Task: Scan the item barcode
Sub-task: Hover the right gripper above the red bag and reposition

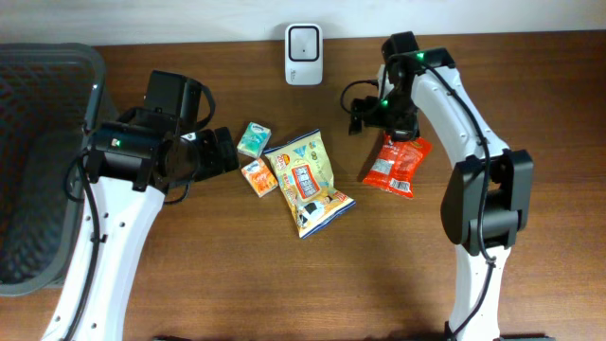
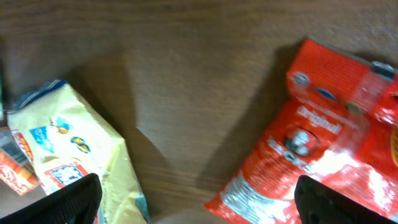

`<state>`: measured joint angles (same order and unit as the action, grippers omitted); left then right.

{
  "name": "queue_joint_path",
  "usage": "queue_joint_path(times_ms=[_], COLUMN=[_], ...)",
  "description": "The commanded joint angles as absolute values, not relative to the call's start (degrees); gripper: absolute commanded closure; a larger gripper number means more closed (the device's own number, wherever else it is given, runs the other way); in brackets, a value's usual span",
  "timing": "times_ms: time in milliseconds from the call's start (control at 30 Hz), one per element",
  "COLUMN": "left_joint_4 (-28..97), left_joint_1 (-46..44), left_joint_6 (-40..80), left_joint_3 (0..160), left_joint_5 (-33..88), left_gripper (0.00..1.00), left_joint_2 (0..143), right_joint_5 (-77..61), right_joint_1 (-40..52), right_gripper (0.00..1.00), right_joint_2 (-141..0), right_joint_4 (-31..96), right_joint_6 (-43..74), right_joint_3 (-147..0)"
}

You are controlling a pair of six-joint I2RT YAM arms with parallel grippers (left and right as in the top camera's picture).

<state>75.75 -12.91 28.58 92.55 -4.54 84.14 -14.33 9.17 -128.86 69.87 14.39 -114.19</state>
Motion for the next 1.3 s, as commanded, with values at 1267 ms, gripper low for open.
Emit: queue_joint_path(times_ms=[1267], left_joint_4=[75.68], left_joint_1=[-12.97], left_joint_6=[29.30], left_joint_3=[92.49], left_joint_5=[-4.73], left_gripper=[0.01], left_joint_2=[84.31], right_joint_5=[-12.80], right_joint_1=[-4.25], right_gripper=[0.02], right_joint_2=[-126.93], right_joint_4=[79.29], right_joint_6=[16.56], right_joint_3=[-114.54])
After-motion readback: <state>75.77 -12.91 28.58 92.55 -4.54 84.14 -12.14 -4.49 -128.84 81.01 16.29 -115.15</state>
